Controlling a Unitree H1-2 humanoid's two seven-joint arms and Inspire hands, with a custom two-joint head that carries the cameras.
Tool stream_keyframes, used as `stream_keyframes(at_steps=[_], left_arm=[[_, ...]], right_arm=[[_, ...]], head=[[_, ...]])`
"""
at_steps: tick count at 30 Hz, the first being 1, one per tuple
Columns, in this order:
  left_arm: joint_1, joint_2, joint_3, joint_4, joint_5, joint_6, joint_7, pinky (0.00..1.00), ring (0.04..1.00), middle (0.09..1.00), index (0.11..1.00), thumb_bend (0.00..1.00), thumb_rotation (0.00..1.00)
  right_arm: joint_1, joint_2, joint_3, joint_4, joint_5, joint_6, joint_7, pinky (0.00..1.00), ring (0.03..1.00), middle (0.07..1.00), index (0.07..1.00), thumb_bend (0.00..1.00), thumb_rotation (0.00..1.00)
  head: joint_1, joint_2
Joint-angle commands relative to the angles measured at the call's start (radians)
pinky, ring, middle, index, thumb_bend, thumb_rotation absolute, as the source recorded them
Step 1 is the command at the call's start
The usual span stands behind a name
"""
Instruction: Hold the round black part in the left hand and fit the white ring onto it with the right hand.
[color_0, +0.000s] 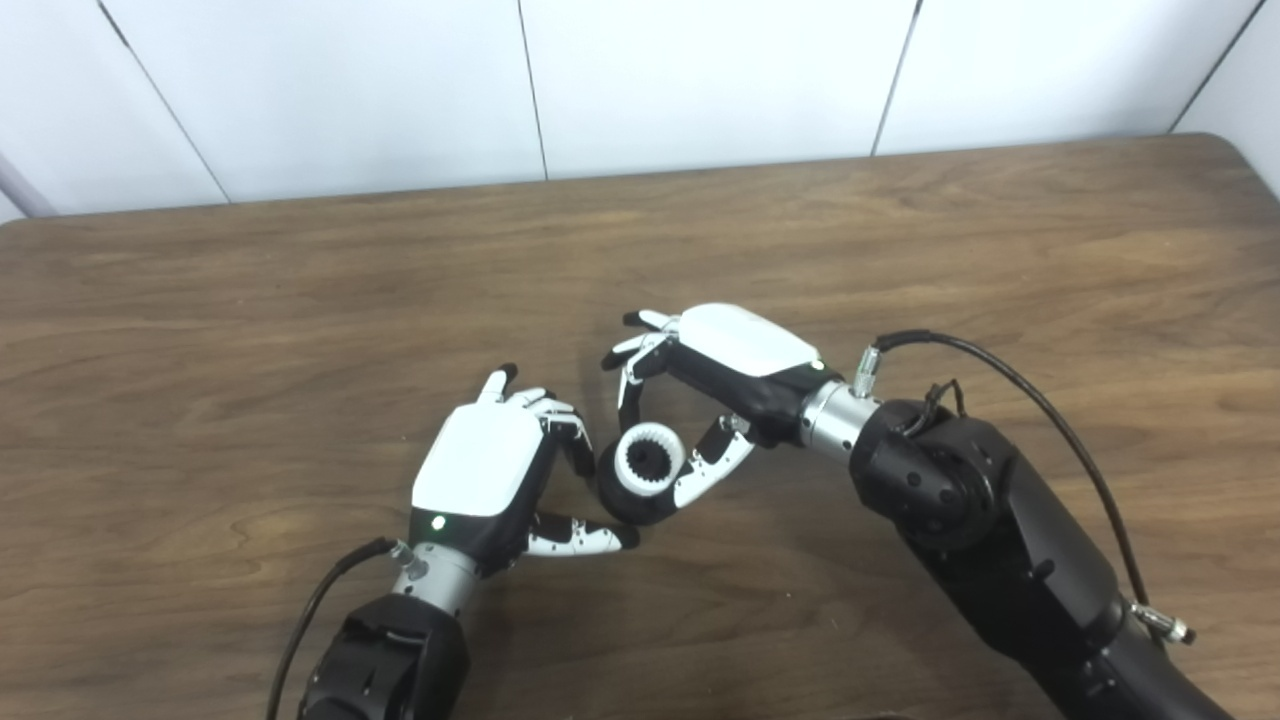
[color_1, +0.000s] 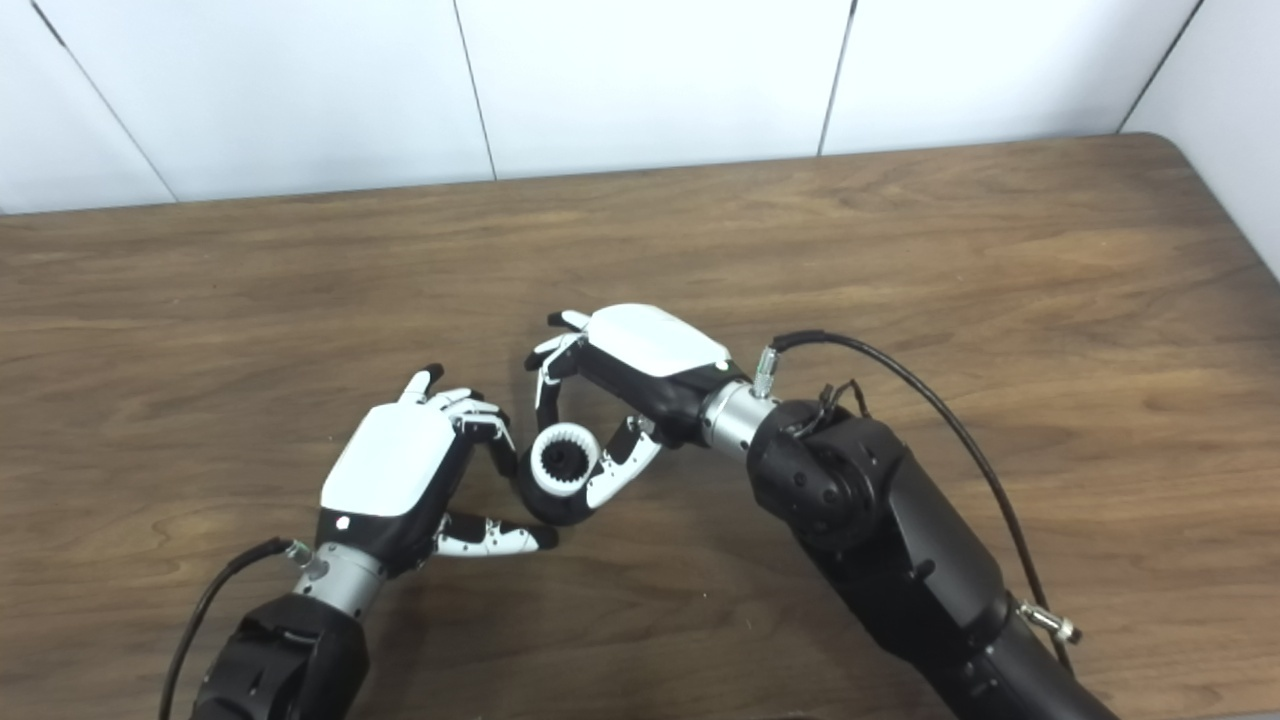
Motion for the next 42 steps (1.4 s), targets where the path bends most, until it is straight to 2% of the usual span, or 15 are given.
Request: stream_keyframes(at_steps=[1, 10, 30, 39, 40, 41, 42], left_arm=[[0.007, 0.004, -0.016, 0.005, 0.021, -0.008, -0.029, 1.00, 0.850, 0.741, 0.483, 0.52, 0.06], [0.006, -0.002, -0.017, 0.007, 0.018, -0.009, -0.023, 1.00, 0.850, 0.741, 0.484, 0.52, 0.06], [-0.005, -0.010, -0.022, 0.001, 0.031, -0.006, -0.039, 1.00, 0.852, 0.742, 0.485, 0.52, 0.06], [-0.008, -0.016, -0.020, 0.003, 0.022, -0.001, -0.039, 1.00, 0.852, 0.742, 0.490, 0.52, 0.07], [-0.009, -0.016, -0.020, 0.002, 0.025, 0.000, -0.041, 1.00, 0.853, 0.742, 0.490, 0.52, 0.07], [-0.009, -0.016, -0.021, 0.002, 0.026, 0.000, -0.043, 1.00, 0.854, 0.742, 0.491, 0.52, 0.07], [-0.010, -0.016, -0.021, 0.001, 0.028, 0.000, -0.044, 1.00, 0.854, 0.742, 0.491, 0.52, 0.07]], right_arm=[[-0.018, 0.000, -0.009, 0.003, -0.010, -0.006, -0.003, 0.95, 0.979, 0.840, 0.485, 0.52, 0.14], [-0.014, 0.010, -0.013, 0.020, -0.016, -0.005, -0.020, 0.89, 0.966, 0.829, 0.485, 0.52, 0.14], [-0.026, 0.028, -0.018, 0.049, -0.018, -0.007, -0.022, 0.88, 0.948, 0.813, 0.485, 0.52, 0.14], [-0.036, 0.010, -0.011, 0.040, -0.020, 0.009, 0.029, 0.90, 0.960, 0.836, 0.494, 0.52, 0.16], [-0.036, 0.009, -0.011, 0.038, -0.019, 0.011, 0.034, 0.90, 0.961, 0.838, 0.554, 0.70, 0.23], [-0.036, 0.009, -0.011, 0.037, -0.019, 0.013, 0.039, 0.91, 0.962, 0.841, 0.592, 0.82, 0.28], [-0.036, 0.008, -0.010, 0.035, -0.020, 0.014, 0.046, 0.91, 0.964, 0.843, 0.607, 0.87, 0.31]], head=[[0.001, 0.000], [0.003, 0.004], [0.004, 0.010], [0.003, 0.011], [0.003, 0.012], [0.003, 0.012], [0.003, 0.013]])
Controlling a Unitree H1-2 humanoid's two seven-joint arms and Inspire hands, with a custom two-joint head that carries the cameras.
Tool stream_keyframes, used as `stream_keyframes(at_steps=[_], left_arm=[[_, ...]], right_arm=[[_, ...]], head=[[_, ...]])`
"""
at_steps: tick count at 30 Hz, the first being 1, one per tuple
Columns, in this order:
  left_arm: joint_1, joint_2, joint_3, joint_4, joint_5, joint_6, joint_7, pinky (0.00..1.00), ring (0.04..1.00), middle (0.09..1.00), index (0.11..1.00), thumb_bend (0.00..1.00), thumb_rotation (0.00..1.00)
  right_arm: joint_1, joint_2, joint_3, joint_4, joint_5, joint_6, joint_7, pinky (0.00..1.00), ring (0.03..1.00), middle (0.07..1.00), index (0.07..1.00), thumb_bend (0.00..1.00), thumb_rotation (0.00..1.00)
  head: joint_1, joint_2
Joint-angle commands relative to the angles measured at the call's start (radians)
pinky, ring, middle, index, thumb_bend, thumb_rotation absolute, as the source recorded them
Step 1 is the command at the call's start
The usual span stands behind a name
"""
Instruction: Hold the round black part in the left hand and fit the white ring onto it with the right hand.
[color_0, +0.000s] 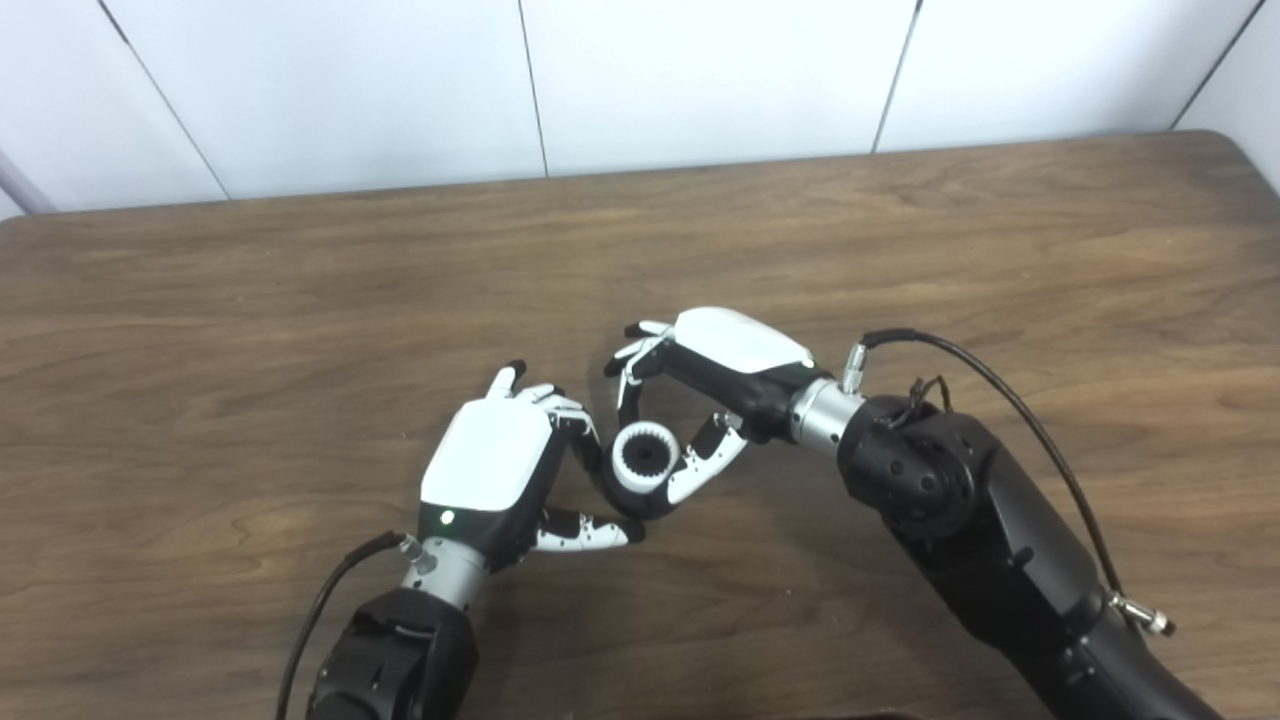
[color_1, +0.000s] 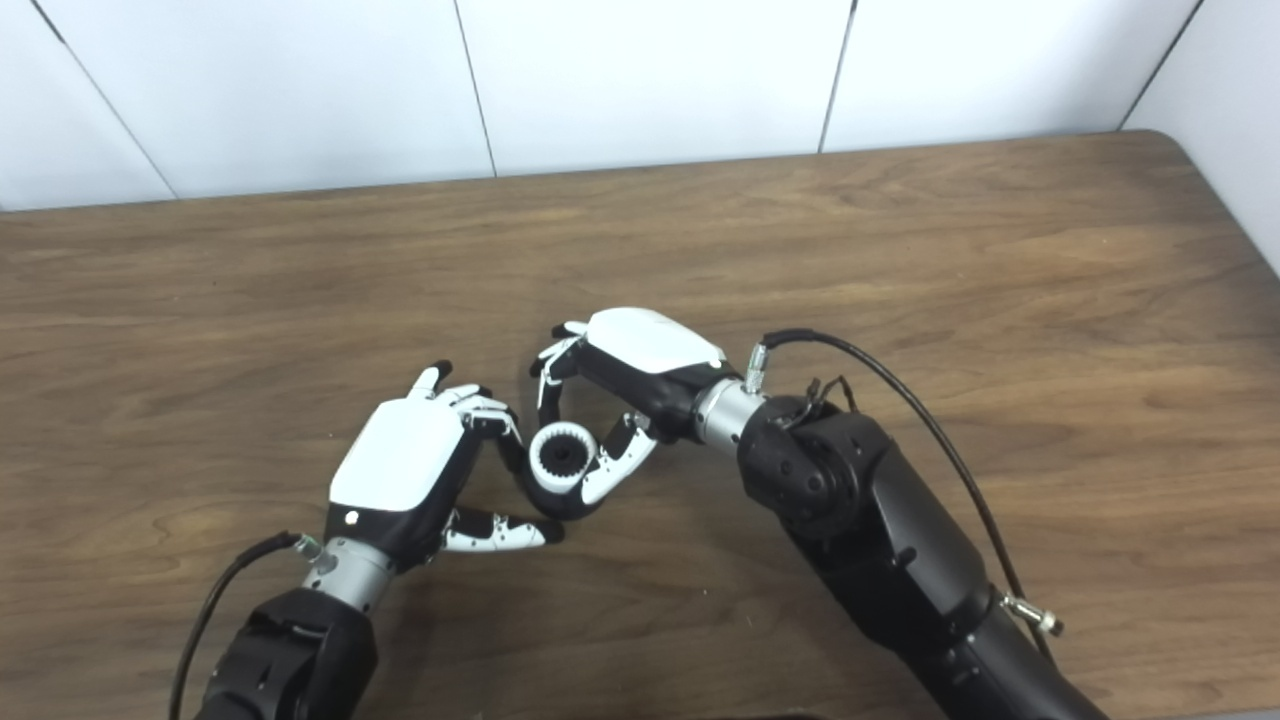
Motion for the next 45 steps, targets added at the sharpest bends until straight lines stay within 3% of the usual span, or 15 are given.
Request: stream_keyframes(at_steps=[1, 8, 27, 39, 40, 41, 45], left_arm=[[-0.004, 0.001, -0.015, 0.006, 0.025, -0.008, -0.026, 1.00, 0.853, 0.741, 0.492, 0.52, 0.07], [-0.002, -0.004, -0.021, 0.004, 0.048, -0.003, -0.031, 1.00, 0.851, 0.742, 0.495, 0.52, 0.07], [-0.005, -0.006, -0.011, 0.013, 0.029, -0.010, -0.012, 0.99, 0.850, 0.742, 0.496, 0.52, 0.08], [0.003, 0.001, 0.014, -0.030, 0.006, -0.010, -0.011, 1.00, 0.838, 0.738, 0.497, 0.52, 0.08], [0.007, 0.000, 0.017, -0.038, 0.004, -0.009, -0.011, 0.99, 0.835, 0.736, 0.564, 0.68, 0.15], [0.009, -0.001, 0.021, -0.047, 0.003, -0.006, -0.015, 0.99, 0.835, 0.736, 0.601, 0.77, 0.19], [0.018, -0.005, 0.036, -0.080, -0.004, -0.002, -0.038, 1.00, 0.843, 0.739, 0.646, 0.85, 0.23]], right_arm=[[-0.026, -0.016, -0.001, -0.023, -0.010, 0.000, 0.015, 0.92, 0.967, 0.847, 0.618, 0.90, 0.33], [-0.024, -0.021, 0.006, -0.032, -0.019, 0.007, 0.042, 0.94, 0.982, 0.865, 0.647, 0.95, 0.37], [-0.031, -0.022, 0.005, -0.022, -0.017, 0.010, 0.052, 0.95, 0.995, 0.877, 0.665, 0.94, 0.38], [-0.043, -0.019, -0.035, -0.049, 0.013, 0.030, 0.042, 0.92, 0.984, 0.876, 0.683, 0.97, 0.36], [-0.044, -0.018, -0.041, -0.052, 0.020, 0.031, 0.041, 0.92, 0.984, 0.875, 0.686, 0.98, 0.36], [-0.045, -0.020, -0.047, -0.056, 0.026, 0.031, 0.039, 0.92, 0.984, 0.875, 0.690, 0.98, 0.35], [-0.054, -0.029, -0.074, -0.067, 0.047, 0.038, 0.039, 0.92, 0.986, 0.887, 0.739, 0.98, 0.35]], head=[[0.001, 0.001], [0.001, 0.004], [0.006, -0.001], [0.013, -0.011], [0.015, -0.012], [0.015, -0.012], [0.016, -0.012]])
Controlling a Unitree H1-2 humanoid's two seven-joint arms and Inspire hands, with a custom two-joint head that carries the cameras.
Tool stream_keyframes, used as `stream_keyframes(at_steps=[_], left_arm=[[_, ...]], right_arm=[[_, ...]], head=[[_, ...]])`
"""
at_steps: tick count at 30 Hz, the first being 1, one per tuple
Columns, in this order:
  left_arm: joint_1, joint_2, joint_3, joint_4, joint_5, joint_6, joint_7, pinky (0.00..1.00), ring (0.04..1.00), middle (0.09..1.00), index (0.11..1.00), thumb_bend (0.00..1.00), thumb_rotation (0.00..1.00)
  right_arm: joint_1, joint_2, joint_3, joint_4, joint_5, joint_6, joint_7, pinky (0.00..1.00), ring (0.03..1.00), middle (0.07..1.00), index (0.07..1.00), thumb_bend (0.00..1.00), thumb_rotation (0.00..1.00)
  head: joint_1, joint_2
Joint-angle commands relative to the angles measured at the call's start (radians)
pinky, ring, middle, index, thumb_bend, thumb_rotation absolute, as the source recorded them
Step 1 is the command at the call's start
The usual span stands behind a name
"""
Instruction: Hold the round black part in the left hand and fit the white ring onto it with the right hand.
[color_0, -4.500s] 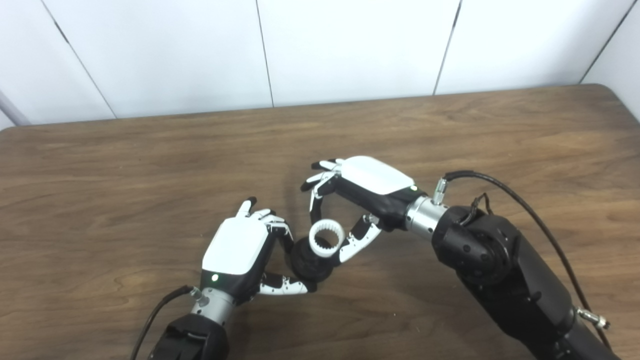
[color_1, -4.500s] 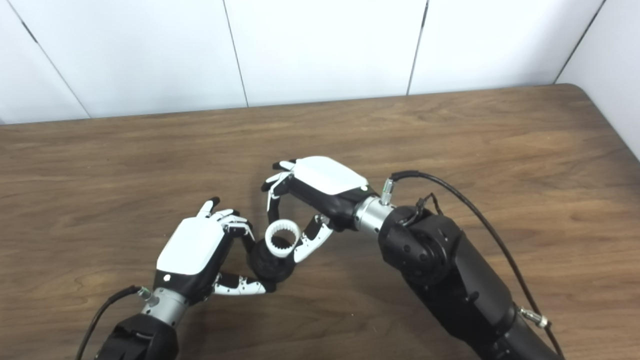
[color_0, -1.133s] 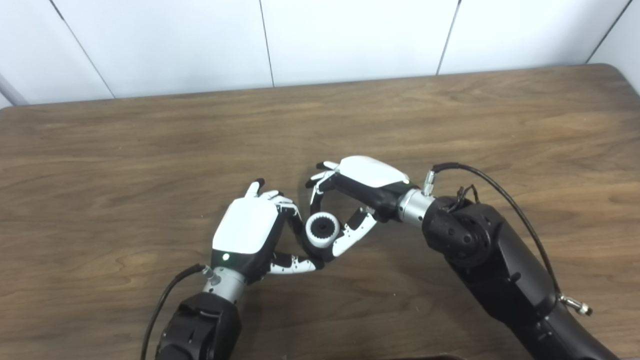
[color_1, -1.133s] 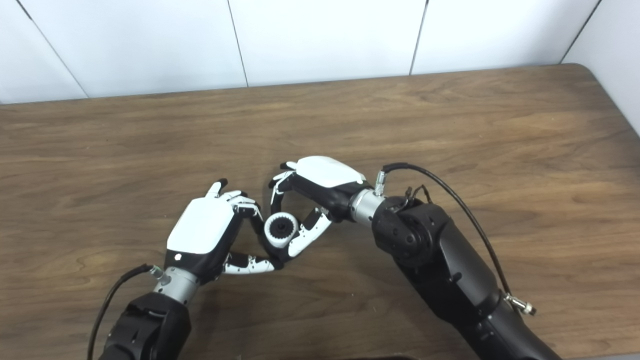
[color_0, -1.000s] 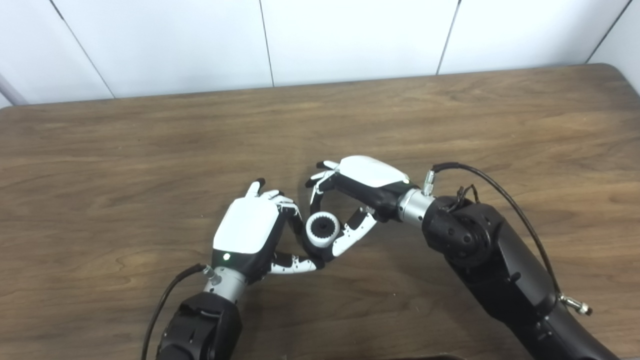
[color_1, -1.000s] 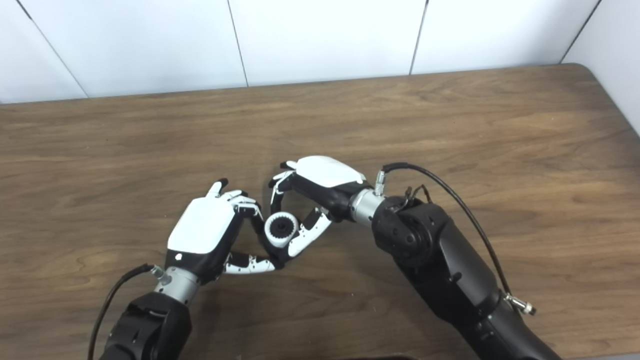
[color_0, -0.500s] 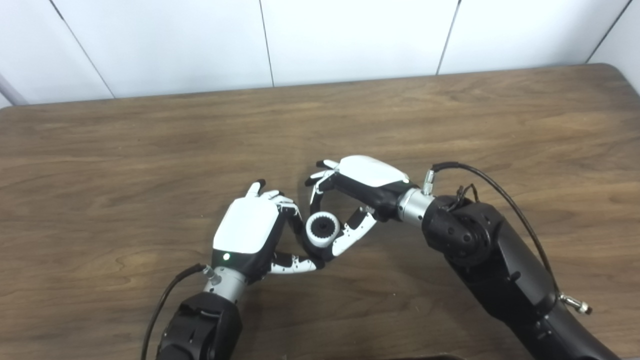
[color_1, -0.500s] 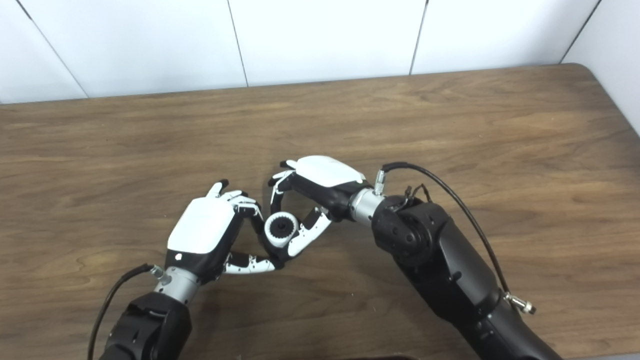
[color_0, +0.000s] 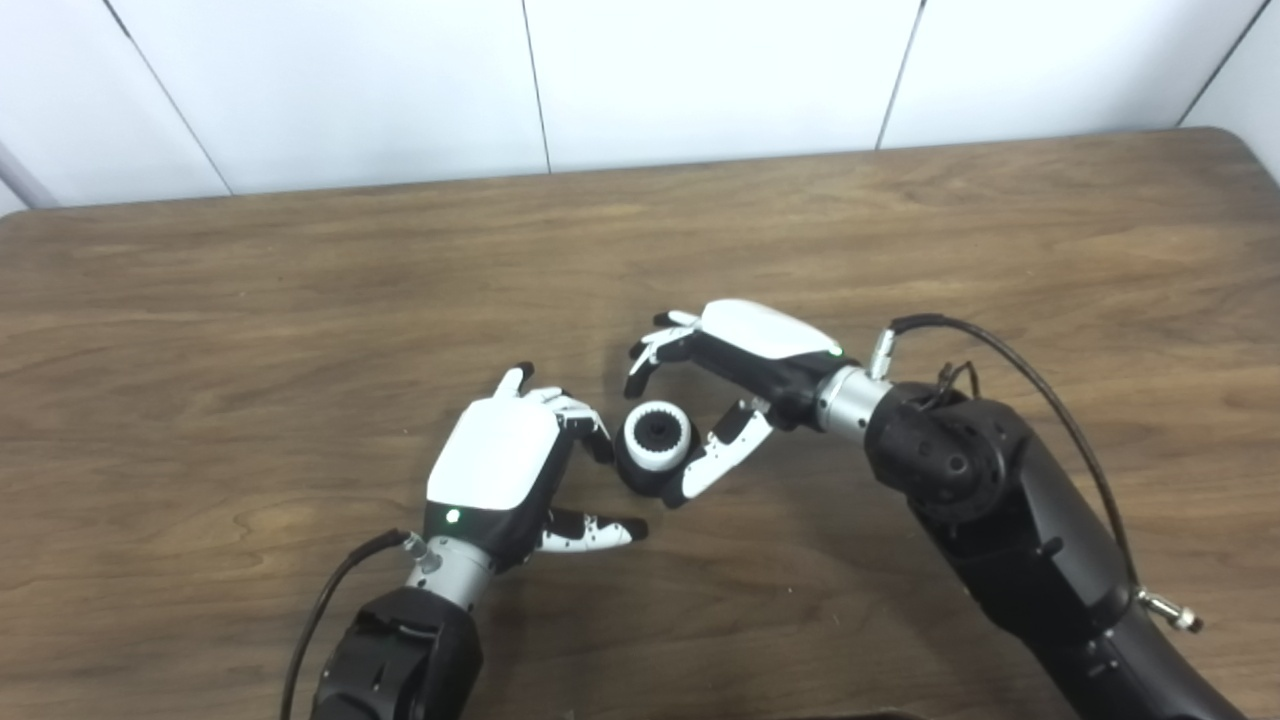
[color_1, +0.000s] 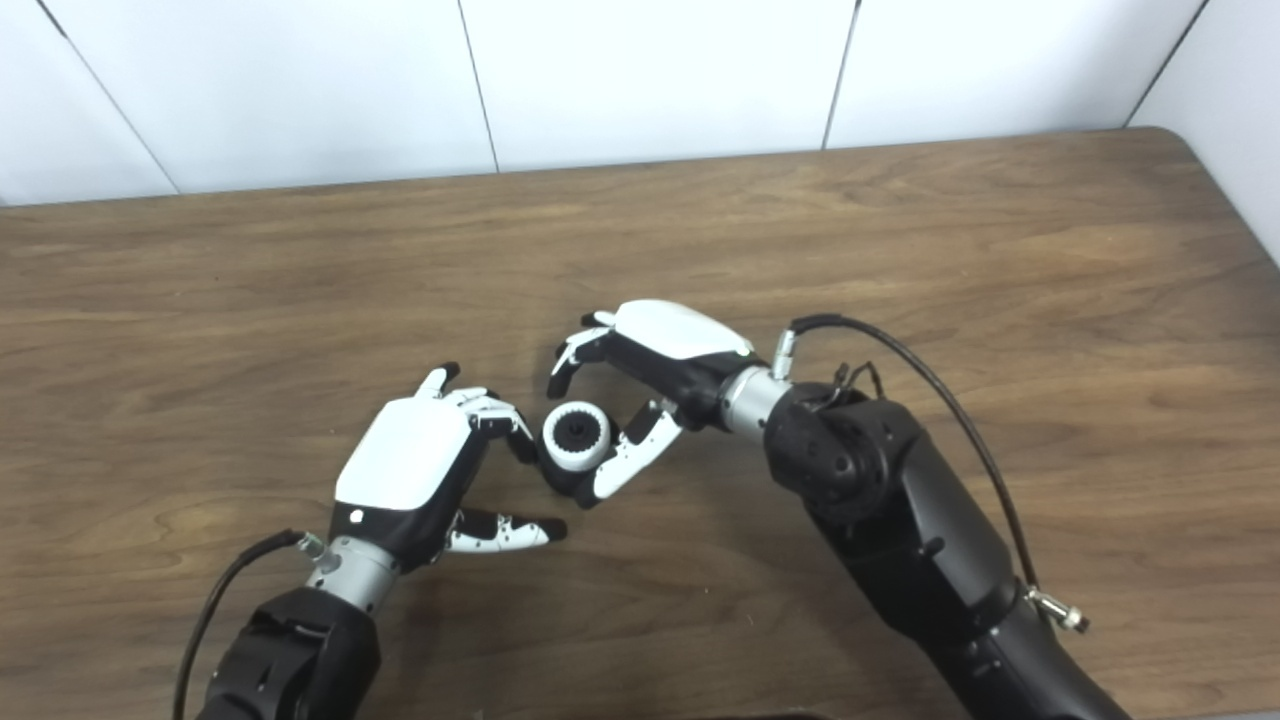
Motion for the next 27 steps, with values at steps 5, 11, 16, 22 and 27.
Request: stream_keyframes(at_steps=[5, 11, 16, 22, 27], left_arm=[[0.003, 0.011, 0.027, -0.052, -0.012, -0.016, -0.013, 0.99, 0.834, 0.733, 0.657, 0.88, 0.27], [0.005, 0.010, 0.051, -0.073, -0.028, -0.013, -0.034, 0.99, 0.832, 0.739, 0.673, 0.92, 0.32], [0.012, 0.010, 0.071, -0.089, -0.038, -0.021, -0.023, 0.97, 0.822, 0.746, 0.688, 0.95, 0.33], [0.040, 0.014, 0.109, -0.115, -0.077, -0.026, -0.005, 0.95, 0.814, 0.749, 0.728, 0.92, 0.34], [0.090, -0.027, 0.210, -0.142, -0.261, 0.013, 0.035, 0.79, 0.808, 0.799, 0.802, 0.88, 0.37]], right_arm=[[-0.053, -0.021, -0.046, -0.056, 0.022, -0.002, -0.018, 0.90, 0.977, 0.891, 0.761, 0.98, 0.36], [-0.061, -0.028, -0.062, -0.072, 0.015, 0.022, -0.014, 0.90, 0.972, 0.891, 0.771, 0.99, 0.35], [-0.063, -0.043, -0.074, -0.089, 0.020, 0.043, -0.006, 0.91, 0.974, 0.895, 0.787, 1.00, 0.35], [-0.052, -0.056, -0.100, -0.113, 0.037, 0.072, -0.005, 0.87, 0.969, 0.902, 0.804, 1.00, 0.37], [-0.015, -0.068, -0.154, -0.137, 0.097, 0.094, -0.017, 0.82, 0.960, 0.912, 0.833, 0.84, 0.60]], head=[[0.002, -0.001], [0.003, -0.004], [0.003, -0.005], [0.002, -0.011], [-0.008, -0.017]])
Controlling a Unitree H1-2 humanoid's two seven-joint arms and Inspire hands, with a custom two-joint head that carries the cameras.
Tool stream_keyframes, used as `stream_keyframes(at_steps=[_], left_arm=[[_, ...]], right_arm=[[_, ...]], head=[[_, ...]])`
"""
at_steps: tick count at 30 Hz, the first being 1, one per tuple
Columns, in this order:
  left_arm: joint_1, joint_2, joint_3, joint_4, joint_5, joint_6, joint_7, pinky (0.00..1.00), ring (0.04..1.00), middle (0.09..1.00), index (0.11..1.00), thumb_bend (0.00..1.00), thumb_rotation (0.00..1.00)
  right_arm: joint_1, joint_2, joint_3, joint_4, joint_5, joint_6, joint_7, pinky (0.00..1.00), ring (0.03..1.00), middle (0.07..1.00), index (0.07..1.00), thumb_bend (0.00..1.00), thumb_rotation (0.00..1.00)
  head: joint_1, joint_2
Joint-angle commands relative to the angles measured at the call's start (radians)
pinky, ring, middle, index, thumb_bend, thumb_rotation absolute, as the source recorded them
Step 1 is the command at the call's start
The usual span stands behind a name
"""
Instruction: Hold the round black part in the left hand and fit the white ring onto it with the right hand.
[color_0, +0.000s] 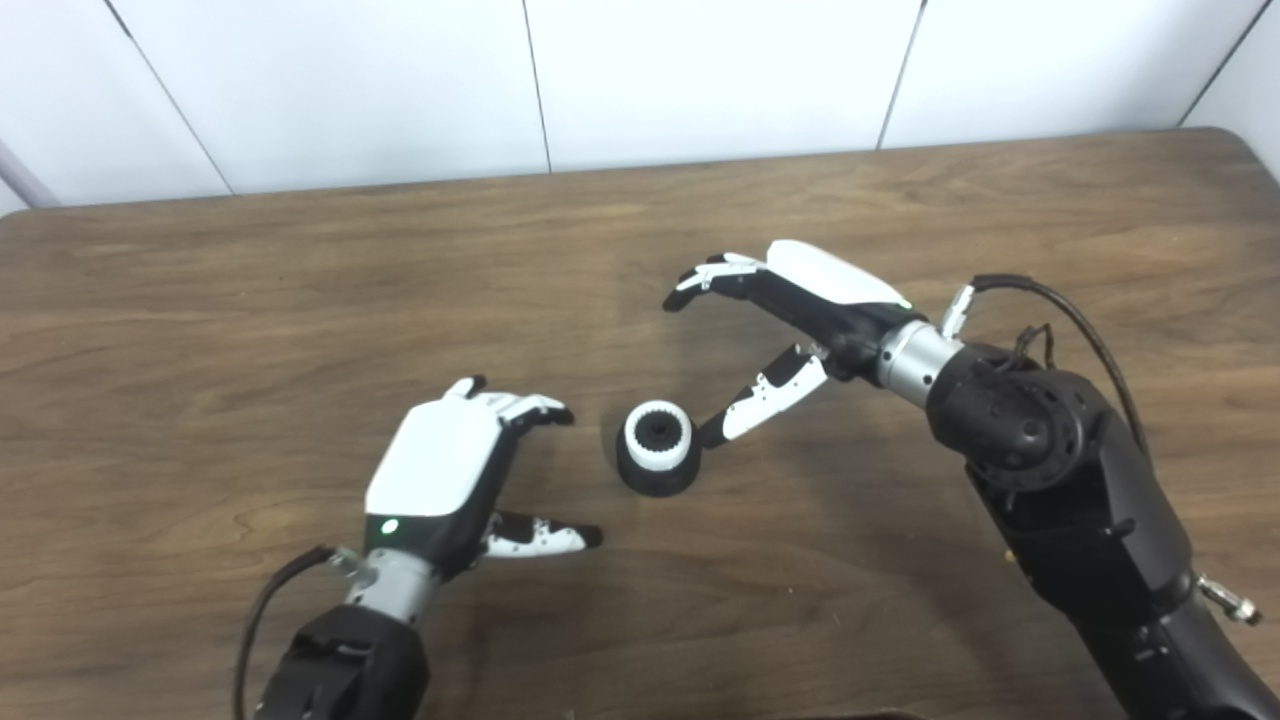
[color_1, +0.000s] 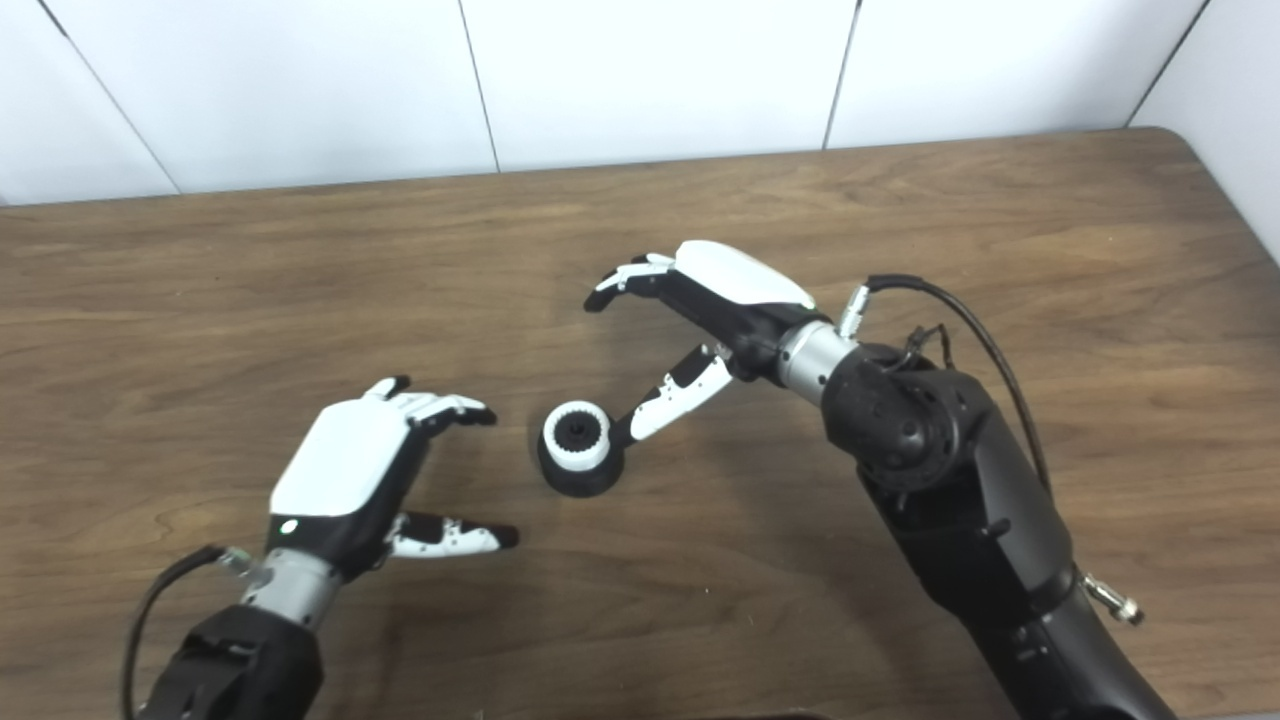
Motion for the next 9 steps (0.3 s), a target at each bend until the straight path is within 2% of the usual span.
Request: stream_keyframes(at_steps=[1, 2, 4, 6, 9], left_arm=[[0.012, -0.023, 0.051, -0.060, -0.098, 0.014, 0.045, 0.75, 0.812, 0.810, 0.812, 0.88, 0.37], [0.022, -0.026, 0.079, -0.065, -0.145, 0.013, 0.059, 0.71, 0.827, 0.835, 0.841, 0.84, 0.39], [0.037, -0.032, 0.124, -0.070, -0.223, 0.008, 0.078, 0.71, 0.844, 0.858, 0.868, 0.82, 0.41], [0.050, -0.037, 0.165, -0.078, -0.292, 0.022, 0.085, 0.77, 0.868, 0.887, 0.908, 0.80, 0.47], [0.069, -0.041, 0.220, -0.091, -0.399, 0.046, 0.092, 0.84, 0.886, 0.903, 0.930, 0.79, 0.55]], right_arm=[[0.002, -0.024, -0.039, -0.049, 0.027, 0.007, -0.028, 0.82, 0.957, 0.913, 0.836, 0.81, 0.64], [0.018, -0.024, -0.055, -0.056, 0.031, 0.015, -0.035, 0.82, 0.949, 0.912, 0.844, 0.75, 0.73], [0.045, -0.023, -0.085, -0.066, 0.041, 0.024, -0.044, 0.82, 0.942, 0.911, 0.852, 0.71, 0.81], [0.076, -0.011, -0.125, -0.077, 0.043, 0.028, -0.044, 0.84, 0.933, 0.904, 0.867, 0.67, 0.91], [0.122, 0.003, -0.174, -0.092, 0.052, 0.029, -0.054, 0.84, 0.922, 0.901, 0.879, 0.63, 0.99]], head=[[-0.002, -0.001], [-0.003, -0.002], [-0.006, -0.003], [-0.011, -0.005], [-0.012, -0.007]])
